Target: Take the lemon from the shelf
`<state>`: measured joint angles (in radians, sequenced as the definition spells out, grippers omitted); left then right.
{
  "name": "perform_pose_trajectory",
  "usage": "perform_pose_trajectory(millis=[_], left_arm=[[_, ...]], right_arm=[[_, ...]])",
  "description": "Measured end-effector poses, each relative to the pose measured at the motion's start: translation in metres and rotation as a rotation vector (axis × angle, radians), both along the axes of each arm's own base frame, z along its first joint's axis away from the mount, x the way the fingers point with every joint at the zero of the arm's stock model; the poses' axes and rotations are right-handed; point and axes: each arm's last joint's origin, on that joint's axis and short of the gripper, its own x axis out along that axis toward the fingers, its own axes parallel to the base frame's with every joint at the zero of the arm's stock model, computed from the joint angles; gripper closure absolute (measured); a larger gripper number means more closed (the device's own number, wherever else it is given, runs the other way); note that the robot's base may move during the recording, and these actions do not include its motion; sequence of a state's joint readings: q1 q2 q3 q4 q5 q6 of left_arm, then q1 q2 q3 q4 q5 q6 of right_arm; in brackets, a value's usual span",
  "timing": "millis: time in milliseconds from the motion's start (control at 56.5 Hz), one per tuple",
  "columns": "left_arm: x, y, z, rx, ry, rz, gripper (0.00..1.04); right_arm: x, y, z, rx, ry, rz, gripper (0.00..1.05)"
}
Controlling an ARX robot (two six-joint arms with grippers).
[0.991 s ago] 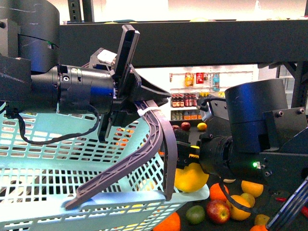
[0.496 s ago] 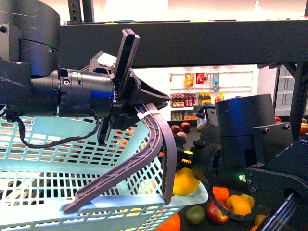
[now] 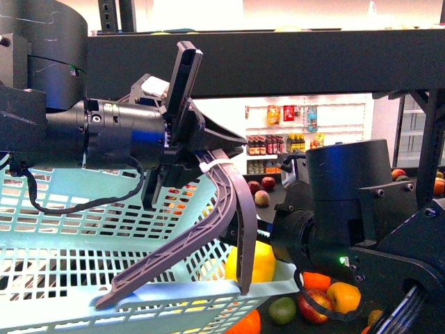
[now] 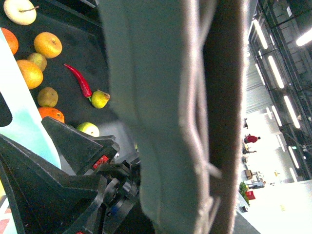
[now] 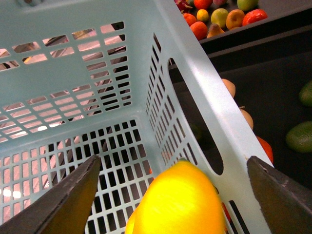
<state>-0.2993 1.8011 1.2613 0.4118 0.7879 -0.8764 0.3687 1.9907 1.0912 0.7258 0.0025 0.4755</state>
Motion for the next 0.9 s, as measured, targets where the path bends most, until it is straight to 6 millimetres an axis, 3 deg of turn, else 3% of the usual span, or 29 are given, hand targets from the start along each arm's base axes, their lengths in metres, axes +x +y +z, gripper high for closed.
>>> perform_pose_trajectory(millis=[266,425,478,637,708,832,903], left_arm=[[0.0,0.0,0.0,0.001,-0.001,0.001,0.97],[0.0,0.0,0.0,0.001,0.0,0.001,0.97],[0.0,0.0,0.0,0.001,0.0,0.001,0.97],[0.0,0.0,0.0,0.0,0.001,0.002,0.97],[0.0,0.0,0.0,0.001,0.0,0.001,0.97],[0.0,0.0,0.0,0.001,0.0,0.002,0.97],[0.0,0.0,0.0,0.001,0.0,0.001,0.97]], right_arm=[[0.001,-0.015,-0.001,-0.06,0.0,-0.052,0.07],[-0.01,-0.048,0.007,-0.207,-0.008,-0.103,0.07],[-0.023,-0.071,0.015,-0.313,-0.006,-0.116,0.07],[-0.083,-0.125,0.051,-0.45,-0.066,-0.131,0.07],[-0.126,-0.144,0.069,-0.485,-0.102,-0.166,0.07],[-0.2,-0.156,0.077,-0.502,-0.116,-0.235,0.07],[-0.225,-0.155,0.077,-0.494,-0.165,-0.295,0.13]])
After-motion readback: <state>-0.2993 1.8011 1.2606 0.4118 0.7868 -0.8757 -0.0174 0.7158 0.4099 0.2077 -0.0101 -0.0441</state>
